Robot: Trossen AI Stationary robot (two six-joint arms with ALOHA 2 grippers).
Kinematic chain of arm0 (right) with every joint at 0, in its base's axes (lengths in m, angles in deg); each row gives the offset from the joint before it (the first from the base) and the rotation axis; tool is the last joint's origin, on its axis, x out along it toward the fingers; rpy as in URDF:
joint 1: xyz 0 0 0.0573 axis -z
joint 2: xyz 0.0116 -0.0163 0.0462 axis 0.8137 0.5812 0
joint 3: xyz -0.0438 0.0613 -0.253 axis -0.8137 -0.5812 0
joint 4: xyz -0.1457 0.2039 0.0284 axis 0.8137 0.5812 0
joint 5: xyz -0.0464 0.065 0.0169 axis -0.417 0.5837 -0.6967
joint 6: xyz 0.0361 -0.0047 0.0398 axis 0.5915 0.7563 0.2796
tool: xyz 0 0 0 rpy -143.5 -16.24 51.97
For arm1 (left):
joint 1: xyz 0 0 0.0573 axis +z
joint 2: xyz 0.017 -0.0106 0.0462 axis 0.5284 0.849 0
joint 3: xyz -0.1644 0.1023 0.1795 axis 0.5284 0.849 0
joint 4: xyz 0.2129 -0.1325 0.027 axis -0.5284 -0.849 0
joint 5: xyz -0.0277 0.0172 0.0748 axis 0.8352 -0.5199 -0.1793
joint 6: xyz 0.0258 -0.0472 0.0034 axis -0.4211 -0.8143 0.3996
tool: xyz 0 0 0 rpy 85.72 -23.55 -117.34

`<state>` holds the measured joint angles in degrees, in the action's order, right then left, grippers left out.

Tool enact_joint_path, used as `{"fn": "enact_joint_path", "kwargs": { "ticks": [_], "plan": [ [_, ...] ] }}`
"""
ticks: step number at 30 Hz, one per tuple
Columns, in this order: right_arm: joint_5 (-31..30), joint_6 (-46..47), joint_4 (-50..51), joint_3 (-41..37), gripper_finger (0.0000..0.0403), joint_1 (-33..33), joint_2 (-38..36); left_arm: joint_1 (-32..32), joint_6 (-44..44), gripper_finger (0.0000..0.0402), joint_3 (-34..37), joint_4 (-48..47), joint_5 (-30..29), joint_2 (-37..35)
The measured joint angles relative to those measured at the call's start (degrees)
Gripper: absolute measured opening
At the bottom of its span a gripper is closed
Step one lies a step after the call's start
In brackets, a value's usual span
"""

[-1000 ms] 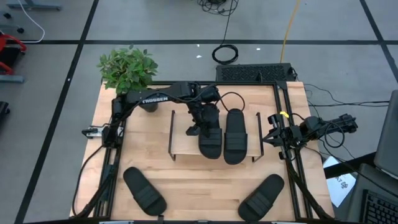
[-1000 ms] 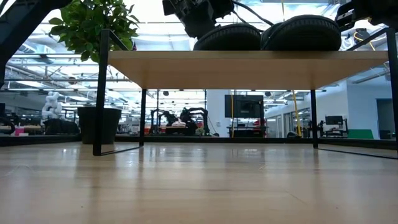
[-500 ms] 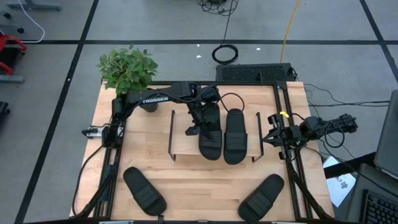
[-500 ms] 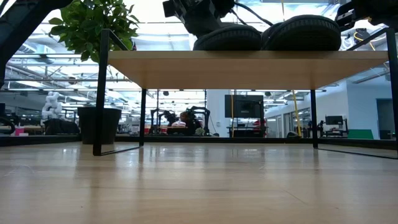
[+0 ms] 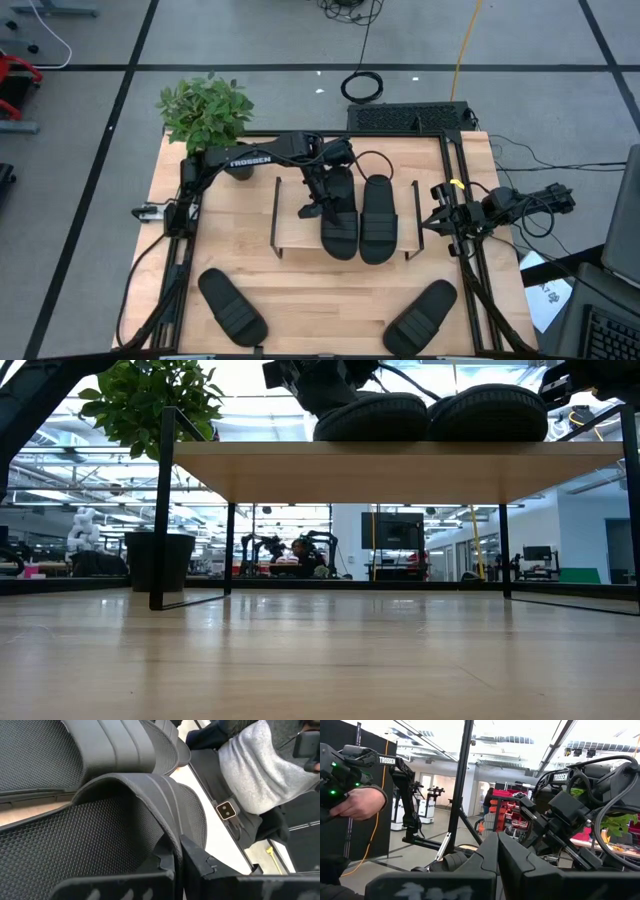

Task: Pick and place slides into the shelf
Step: Put the black slide on the shelf

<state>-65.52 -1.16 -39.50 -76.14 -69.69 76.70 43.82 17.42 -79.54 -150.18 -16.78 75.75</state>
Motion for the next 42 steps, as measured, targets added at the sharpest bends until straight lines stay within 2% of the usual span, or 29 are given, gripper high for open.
{"fn": "enact_joint_path", "kwargs": {
  "ticks": [6,14,19,31,37,42],
  "plan": [
    [0.0,1.1,0.0,0.0,0.0000,0.0,0.0,-0.3,-0.8,0.0008,0.0,0.1,-3.7,0.0],
    [0.0,1.2,0.0,0.0,0.0000,0.0,0.0,-0.5,-1.7,0.0054,-0.1,0.1,-6.2,0.0],
    [0.0,1.3,0.0,0.0,0.0000,0.0,0.0,-0.7,-3.5,0.0104,-0.1,0.2,-8.3,0.0],
    [0.0,1.3,0.0,0.0,0.0000,0.0,0.0,-1.7,-5.7,0.0267,-0.1,0.0,-9.3,0.0],
    [0.0,1.3,0.0,0.0,0.0000,0.0,0.0,-2.6,-6.9,0.0315,-1.2,-0.2,-12.7,-0.6],
    [0.0,1.3,0.0,0.0,0.0000,0.0,0.0,-3.7,-5.1,0.0337,-3.3,-0.3,-16.0,-0.6]
  ]
}}
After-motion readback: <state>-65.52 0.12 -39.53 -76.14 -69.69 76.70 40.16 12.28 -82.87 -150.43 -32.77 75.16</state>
